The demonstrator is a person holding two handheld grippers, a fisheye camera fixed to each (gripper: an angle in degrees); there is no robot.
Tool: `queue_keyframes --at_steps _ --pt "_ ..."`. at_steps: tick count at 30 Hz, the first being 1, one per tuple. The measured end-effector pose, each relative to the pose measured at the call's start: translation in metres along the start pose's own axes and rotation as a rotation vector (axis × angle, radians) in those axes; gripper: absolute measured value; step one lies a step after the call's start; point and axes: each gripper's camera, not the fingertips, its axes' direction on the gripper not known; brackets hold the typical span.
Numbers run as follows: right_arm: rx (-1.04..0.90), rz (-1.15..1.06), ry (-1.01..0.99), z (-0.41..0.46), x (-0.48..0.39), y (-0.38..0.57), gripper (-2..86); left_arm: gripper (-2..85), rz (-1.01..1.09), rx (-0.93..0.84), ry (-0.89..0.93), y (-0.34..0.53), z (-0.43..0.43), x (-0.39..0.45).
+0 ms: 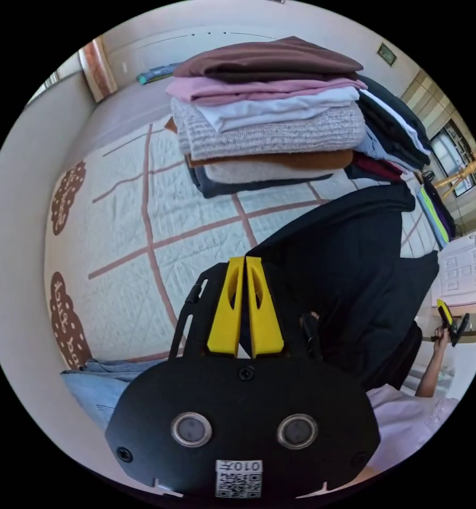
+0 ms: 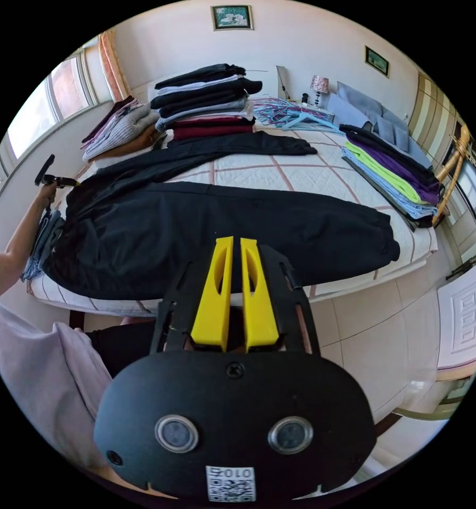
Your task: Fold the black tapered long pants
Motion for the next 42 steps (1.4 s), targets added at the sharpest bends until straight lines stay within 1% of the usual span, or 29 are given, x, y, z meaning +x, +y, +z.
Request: queue_keyframes --at_steps 2,4,7,8,9,12,14,15,18,19,20,21,22,23,24,26,27,29,30,32,34,38,40,42 --pt "-0.004 -0.011 -0.016 0.001 -0.007 -0.004 5.0 0.1 -0.005 0.017 -0.107 -0.015 -0.003 0.010" --pt "0.004 -0.024 -0.043 0.000 -0.015 -0.008 5.0 0.1 -0.028 -0.005 -0.150 -0.026 0.008 0.012" --pt "-0.011 -0.075 -0.096 0.005 -0.034 -0.013 5.1 0.4 -0.038 -0.194 -0.228 -0.038 0.068 0.014" --pt "-0.019 -0.103 -0.090 0.007 -0.044 -0.014 5.1 0.6 -0.034 -0.218 -0.239 -0.037 0.083 0.019" --pt "-0.022 -0.132 -0.076 0.008 -0.053 -0.014 5.1 0.7 -0.033 -0.210 -0.249 -0.035 0.085 0.023" --pt "-0.028 -0.174 -0.064 0.009 -0.066 -0.012 5.1 1.7 0.021 -0.150 -0.364 -0.031 0.073 0.052" --pt "-0.023 -0.184 -0.091 0.010 -0.069 -0.012 5.1 2.6 0.056 -0.142 -0.443 -0.026 0.053 0.066" --pt "-0.020 -0.185 -0.116 0.010 -0.069 -0.013 5.1 2.7 0.056 -0.130 -0.450 -0.023 0.044 0.067" --pt "-0.017 -0.188 -0.185 0.011 -0.074 -0.019 5.1 2.6 0.033 -0.043 -0.358 0.004 -0.013 0.071" --pt "-0.014 -0.196 -0.198 0.011 -0.076 -0.020 5.2 2.4 0.050 0.023 -0.282 0.025 -0.041 0.083" --pt "-0.009 -0.215 -0.217 0.012 -0.082 -0.022 5.2 2.1 0.110 0.130 -0.146 0.053 -0.066 0.105" --pt "-0.008 -0.231 -0.224 0.014 -0.089 -0.024 5.2 1.9 0.157 0.179 -0.067 0.067 -0.074 0.118" --pt "-0.009 -0.238 -0.226 0.015 -0.092 -0.025 5.2 1.4 0.258 0.203 0.073 0.091 -0.077 0.145" --pt "-0.011 -0.251 -0.235 0.018 -0.097 -0.026 5.2 1.3 0.329 0.143 0.145 0.110 -0.064 0.171" --pt "-0.017 -0.264 -0.250 0.021 -0.102 -0.028 5.2 1.2 0.348 0.112 0.150 0.119 -0.055 0.182" --pt "-0.024 -0.287 -0.272 0.022 -0.106 -0.032 5.2 1.6 0.355 0.036 0.060 0.155 -0.012 0.214" --pt "-0.024 -0.299 -0.275 0.021 -0.109 -0.034 5.2 1.8 0.348 0.015 0.030 0.163 -0.001 0.219" --pt "-0.022 -0.313 -0.279 0.019 -0.110 -0.037 5.2 2.7 0.312 -0.103 -0.081 0.189 0.043 0.225" --pt "-0.020 -0.318 -0.282 0.018 -0.111 -0.039 5.1 2.9 0.314 -0.128 -0.101 0.195 0.052 0.226" --pt "-0.018 -0.318 -0.280 0.017 -0.111 -0.040 5.1 3.5 0.311 -0.099 -0.117 0.214 0.060 0.231" --pt "-0.017 -0.308 -0.287 0.018 -0.112 -0.039 5.1 3.8 0.306 -0.164 -0.135 0.219 0.066 0.233" --pt "-0.011 -0.297 -0.360 0.023 -0.121 -0.034 5.1 4.4 0.261 -0.202 -0.098 0.227 0.065 0.223" --pt "-0.037 -0.329 -0.365 0.029 -0.132 -0.032 5.1 4.5 0.248 -0.207 -0.079 0.229 0.067 0.221" --pt "-0.123 -0.387 -0.298 0.051 -0.146 -0.030 5.1 4.7 0.248 -0.224 -0.081 0.229 0.069 0.226"
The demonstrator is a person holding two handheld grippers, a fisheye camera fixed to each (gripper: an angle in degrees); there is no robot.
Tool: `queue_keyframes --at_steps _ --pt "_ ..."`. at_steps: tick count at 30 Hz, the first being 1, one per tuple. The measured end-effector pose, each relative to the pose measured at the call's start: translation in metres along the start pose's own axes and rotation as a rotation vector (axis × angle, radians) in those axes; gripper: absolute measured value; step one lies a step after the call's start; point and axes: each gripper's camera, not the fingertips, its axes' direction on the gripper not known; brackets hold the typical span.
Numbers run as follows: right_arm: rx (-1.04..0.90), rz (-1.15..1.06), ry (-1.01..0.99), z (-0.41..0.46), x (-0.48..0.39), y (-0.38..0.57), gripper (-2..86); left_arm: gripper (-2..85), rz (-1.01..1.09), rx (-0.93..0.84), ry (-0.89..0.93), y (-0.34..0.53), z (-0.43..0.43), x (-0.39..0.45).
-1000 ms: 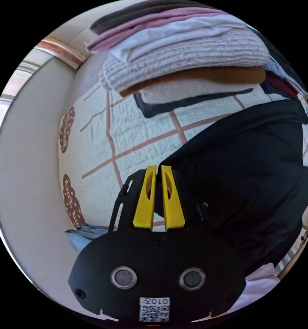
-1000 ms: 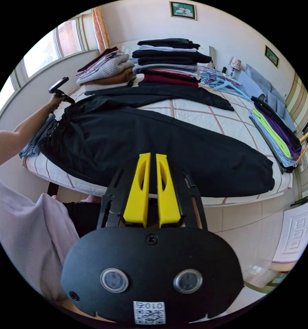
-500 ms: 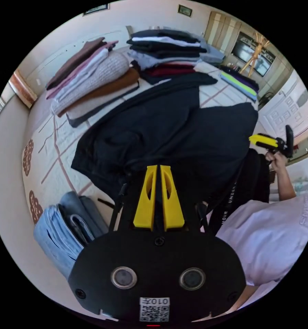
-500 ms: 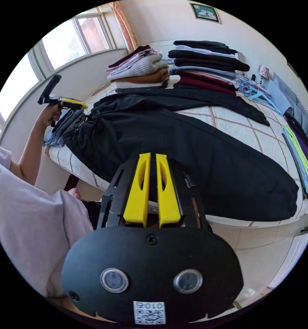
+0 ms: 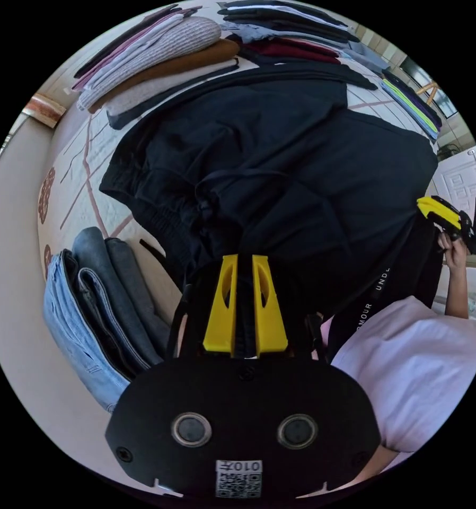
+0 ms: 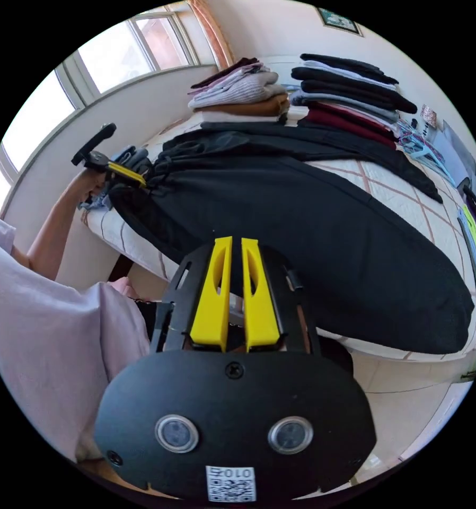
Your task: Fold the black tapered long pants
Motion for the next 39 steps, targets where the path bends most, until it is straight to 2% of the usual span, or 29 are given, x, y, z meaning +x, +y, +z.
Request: queue_keyframes --at_steps 2,6,10,12,15,17,19,21,26,35,39 --pt "-0.131 -0.003 0.034 0.024 0.003 -0.003 5.1 4.8 0.016 -0.015 0.010 -0.002 -0.015 0.012" --pt "-0.047 0.025 -0.050 0.005 0.018 -0.002 5.0 5.0 0.041 0.103 -0.058 0.000 -0.075 0.039" --pt "0.070 0.063 -0.050 -0.025 0.037 0.005 5.0 5.6 0.019 0.121 -0.277 -0.025 -0.122 0.054" --pt "0.113 0.116 -0.038 -0.041 0.054 0.011 4.8 5.8 0.021 0.254 -0.273 -0.044 -0.136 0.055" --pt "0.169 0.166 -0.057 -0.056 0.073 0.020 4.6 6.3 0.172 0.444 -0.178 -0.109 -0.126 0.078" --pt "0.201 0.187 -0.064 -0.062 0.080 0.025 4.5 6.2 0.325 0.568 -0.260 -0.164 -0.097 0.131" --pt "0.214 0.202 -0.050 -0.067 0.085 0.030 4.5 6.0 0.417 0.614 -0.306 -0.205 -0.075 0.173" --pt "0.220 0.216 -0.025 -0.072 0.089 0.038 4.5 6.0 0.488 0.602 -0.305 -0.246 -0.056 0.208" --pt "0.222 0.262 0.011 -0.083 0.102 0.062 4.4 5.4 0.576 0.438 -0.267 -0.346 -0.008 0.265" --pt "0.212 0.318 0.015 -0.082 0.142 0.085 3.9 4.5 0.604 0.350 -0.198 -0.393 -0.011 0.276" --pt "0.235 0.297 0.003 -0.080 0.155 0.083 3.8 3.8 0.631 0.392 -0.303 -0.390 -0.021 0.293"
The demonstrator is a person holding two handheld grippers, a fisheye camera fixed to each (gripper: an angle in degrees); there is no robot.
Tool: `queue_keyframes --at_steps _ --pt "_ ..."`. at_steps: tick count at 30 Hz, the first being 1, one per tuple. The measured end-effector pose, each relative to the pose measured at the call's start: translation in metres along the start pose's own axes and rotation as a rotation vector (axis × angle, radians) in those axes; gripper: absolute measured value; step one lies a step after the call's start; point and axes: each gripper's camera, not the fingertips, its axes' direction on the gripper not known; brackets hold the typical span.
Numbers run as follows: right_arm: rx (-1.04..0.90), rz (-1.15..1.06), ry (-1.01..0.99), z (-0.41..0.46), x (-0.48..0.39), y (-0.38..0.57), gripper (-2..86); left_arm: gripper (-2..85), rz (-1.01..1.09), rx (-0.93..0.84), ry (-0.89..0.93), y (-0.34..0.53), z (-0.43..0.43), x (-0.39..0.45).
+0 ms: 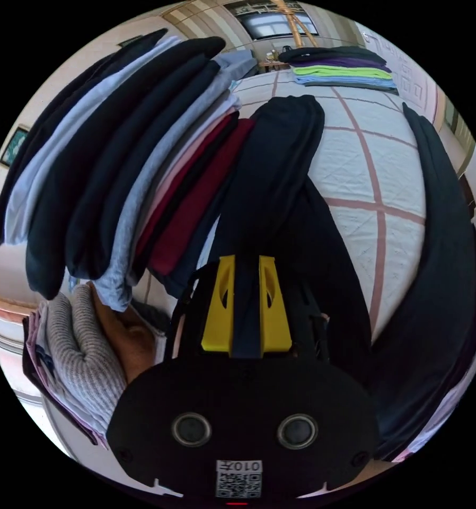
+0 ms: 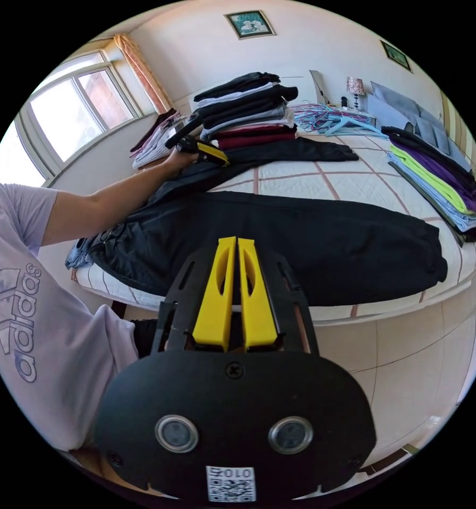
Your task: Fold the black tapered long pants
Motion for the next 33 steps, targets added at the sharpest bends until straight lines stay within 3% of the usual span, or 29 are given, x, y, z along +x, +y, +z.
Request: queue_keyframes --at_steps 7,13,18,24,33 --pt "0.001 -0.002 -0.024 0.000 0.023 -0.001 3.8 0.6 0.072 -0.026 -0.078 -0.028 0.001 0.033" --pt "-0.014 0.069 -0.131 0.002 0.055 -0.003 7.0 -0.1 -0.148 0.068 0.159 -0.012 -0.064 -0.020" --pt "0.209 0.199 -0.735 0.015 0.104 -0.008 13.5 -0.1 -0.135 0.257 0.253 0.033 -0.209 0.032" --pt "0.227 0.442 -0.962 0.075 0.159 0.001 16.7 -0.1 -0.055 0.281 0.299 0.109 -0.254 0.163" --pt "0.179 0.517 -0.889 0.101 0.201 -0.046 16.4 -0.1 -0.177 0.423 0.325 0.189 -0.286 0.169"
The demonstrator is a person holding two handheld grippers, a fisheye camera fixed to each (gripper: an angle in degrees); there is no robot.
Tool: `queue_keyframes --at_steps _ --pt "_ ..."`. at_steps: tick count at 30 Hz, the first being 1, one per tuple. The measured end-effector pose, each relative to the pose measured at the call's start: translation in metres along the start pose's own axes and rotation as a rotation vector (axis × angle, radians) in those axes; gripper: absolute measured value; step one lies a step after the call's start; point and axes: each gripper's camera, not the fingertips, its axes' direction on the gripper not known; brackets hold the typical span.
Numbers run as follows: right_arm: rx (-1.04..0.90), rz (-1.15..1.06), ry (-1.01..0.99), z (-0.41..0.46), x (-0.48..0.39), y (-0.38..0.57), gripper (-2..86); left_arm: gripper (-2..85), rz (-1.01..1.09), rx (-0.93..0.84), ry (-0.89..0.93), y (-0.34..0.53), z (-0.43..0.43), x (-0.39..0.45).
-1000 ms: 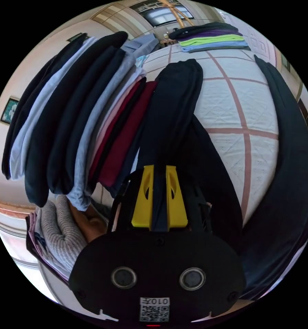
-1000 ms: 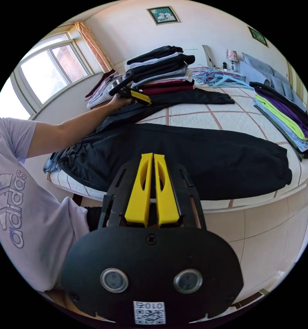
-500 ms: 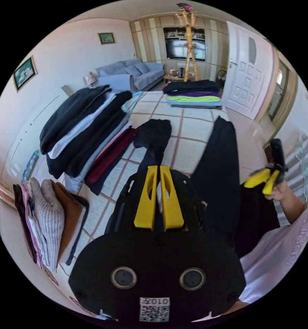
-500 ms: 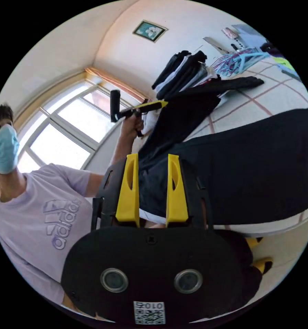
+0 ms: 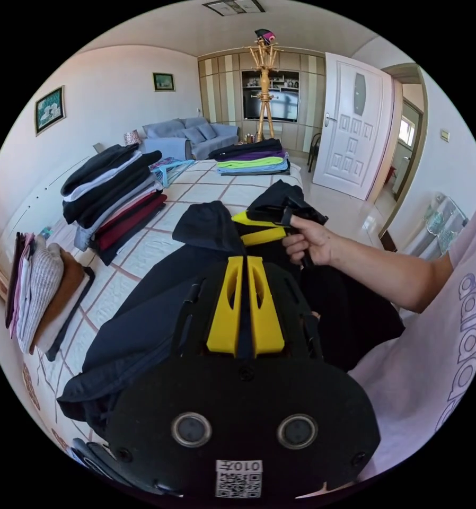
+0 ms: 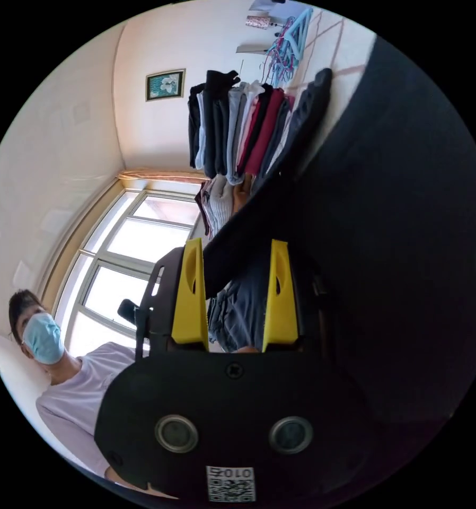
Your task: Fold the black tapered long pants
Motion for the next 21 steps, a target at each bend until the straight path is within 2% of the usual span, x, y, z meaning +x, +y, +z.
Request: queue_keyframes --at_steps 4,8,10,13,16,18,20,21 --pt "0.034 0.023 0.163 0.001 -0.003 -0.045 15.4 -0.1 0.034 0.046 -0.047 0.008 -0.031 0.004" --pt "0.054 0.079 0.360 0.005 -0.005 -0.084 8.4 -0.1 0.041 0.054 -0.073 0.020 -0.045 0.005" --pt "0.044 0.059 0.388 0.004 -0.016 -0.096 5.0 -0.1 0.035 0.059 -0.081 0.022 -0.049 0.004" --pt "0.026 -0.108 0.458 -0.010 -0.067 -0.108 3.9 0.0 0.037 0.040 -0.078 0.019 -0.044 -0.001" --pt "0.072 -0.424 0.576 -0.046 -0.135 -0.092 3.7 -0.1 0.052 0.039 -0.080 0.010 -0.033 -0.005" --pt "0.192 -0.651 0.628 -0.090 -0.163 -0.052 3.6 -0.1 0.066 0.044 -0.081 0.004 -0.023 -0.007" --pt "0.299 -0.635 0.693 -0.125 -0.149 -0.023 3.6 -0.1 0.083 0.028 -0.049 -0.003 -0.003 -0.010" --pt "0.322 -0.541 0.725 -0.146 -0.124 -0.009 3.6 -0.1 0.084 0.016 -0.048 -0.003 0.004 -0.010"
